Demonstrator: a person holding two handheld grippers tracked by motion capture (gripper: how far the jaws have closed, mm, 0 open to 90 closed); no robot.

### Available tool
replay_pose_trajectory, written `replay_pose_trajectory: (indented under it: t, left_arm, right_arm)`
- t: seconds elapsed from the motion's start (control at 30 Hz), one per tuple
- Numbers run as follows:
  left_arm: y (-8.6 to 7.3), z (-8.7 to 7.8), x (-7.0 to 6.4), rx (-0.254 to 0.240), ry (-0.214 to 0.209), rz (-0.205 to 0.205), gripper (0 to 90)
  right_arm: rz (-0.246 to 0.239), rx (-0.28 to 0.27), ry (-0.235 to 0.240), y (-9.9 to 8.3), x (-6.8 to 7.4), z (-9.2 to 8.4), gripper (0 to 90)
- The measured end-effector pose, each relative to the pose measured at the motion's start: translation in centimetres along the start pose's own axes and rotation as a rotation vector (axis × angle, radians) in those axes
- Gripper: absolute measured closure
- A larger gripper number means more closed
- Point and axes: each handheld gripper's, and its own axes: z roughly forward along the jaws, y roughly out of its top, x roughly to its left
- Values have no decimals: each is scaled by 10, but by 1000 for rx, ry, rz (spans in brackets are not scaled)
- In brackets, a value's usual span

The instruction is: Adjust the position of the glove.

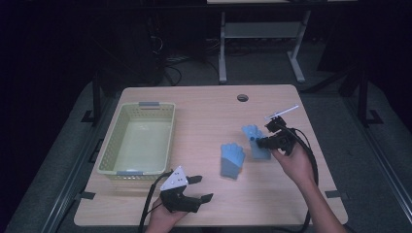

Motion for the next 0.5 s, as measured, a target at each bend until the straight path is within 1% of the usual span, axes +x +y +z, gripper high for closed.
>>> replay_pose_trajectory:
  t: [0.07,0.17,0.2,0.23,0.27,0.33,0.37,0.5]
  left_arm:
    - [0,0,-1,-1,1,2,267]
    - [0,0,-1,-3,0,2,267]
    - [0,0,-1,-3,0,3,267]
    - [0,0,-2,-5,-1,-2,267]
    - [0,0,-2,-5,-1,-2,267]
    - [1,-1,-2,-8,-1,0,267]
    - [1,-1,-1,-3,1,7,267]
    - [1,-2,-1,-5,2,8,267]
  right_arm:
    - [1,0,7,2,7,3,822]
    - [-14,-4,12,3,15,9,822]
    - [-14,-4,12,3,15,9,822]
    - [-19,2,16,3,21,15,822]
    - [-19,2,16,3,21,15,822]
    - [-22,13,23,3,26,21,822]
    - [-23,22,28,3,31,28,822]
    - [-18,16,43,3,34,34,822]
